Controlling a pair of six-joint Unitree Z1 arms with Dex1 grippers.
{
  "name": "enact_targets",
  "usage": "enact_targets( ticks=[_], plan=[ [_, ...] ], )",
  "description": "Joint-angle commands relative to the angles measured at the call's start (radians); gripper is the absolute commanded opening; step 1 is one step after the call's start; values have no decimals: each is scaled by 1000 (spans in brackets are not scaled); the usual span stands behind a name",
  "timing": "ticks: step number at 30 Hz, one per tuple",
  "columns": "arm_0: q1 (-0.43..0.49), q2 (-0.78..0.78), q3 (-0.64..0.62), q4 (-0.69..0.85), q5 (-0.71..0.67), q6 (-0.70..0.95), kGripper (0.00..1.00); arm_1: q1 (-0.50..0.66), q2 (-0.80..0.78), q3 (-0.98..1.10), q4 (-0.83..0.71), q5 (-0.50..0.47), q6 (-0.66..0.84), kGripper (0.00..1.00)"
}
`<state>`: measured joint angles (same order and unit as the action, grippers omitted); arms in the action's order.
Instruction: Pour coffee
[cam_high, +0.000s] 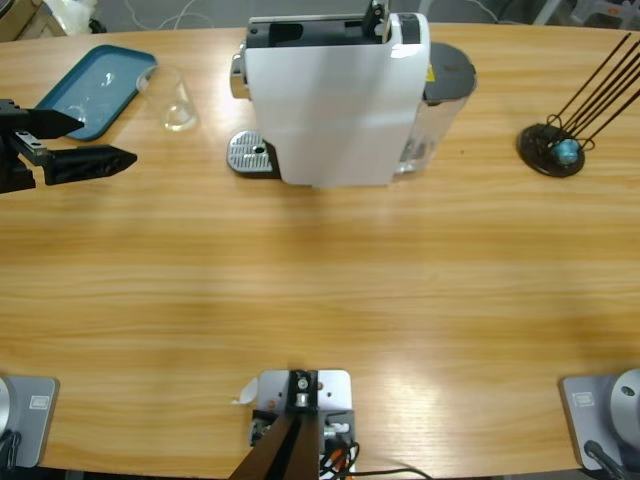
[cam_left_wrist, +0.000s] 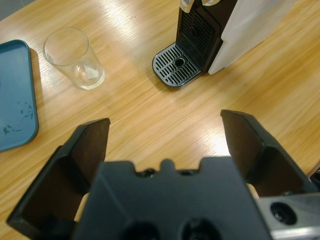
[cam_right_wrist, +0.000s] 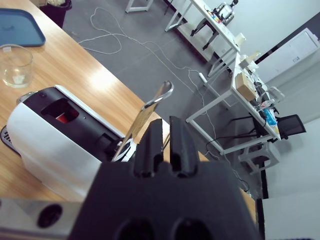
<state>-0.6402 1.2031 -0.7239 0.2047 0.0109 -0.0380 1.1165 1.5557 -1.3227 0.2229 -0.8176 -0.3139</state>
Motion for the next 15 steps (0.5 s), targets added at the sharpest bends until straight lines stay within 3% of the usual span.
enact_targets(
  ticks=[1,15],
  plan=[
    [-10,35,34,-13,-19,0,959,12,98,-26,-16,-18,-59,0],
    [-10,49,34,-15,-19,0,959,-14,160,-40,-74,-55,-131,0]
  ],
)
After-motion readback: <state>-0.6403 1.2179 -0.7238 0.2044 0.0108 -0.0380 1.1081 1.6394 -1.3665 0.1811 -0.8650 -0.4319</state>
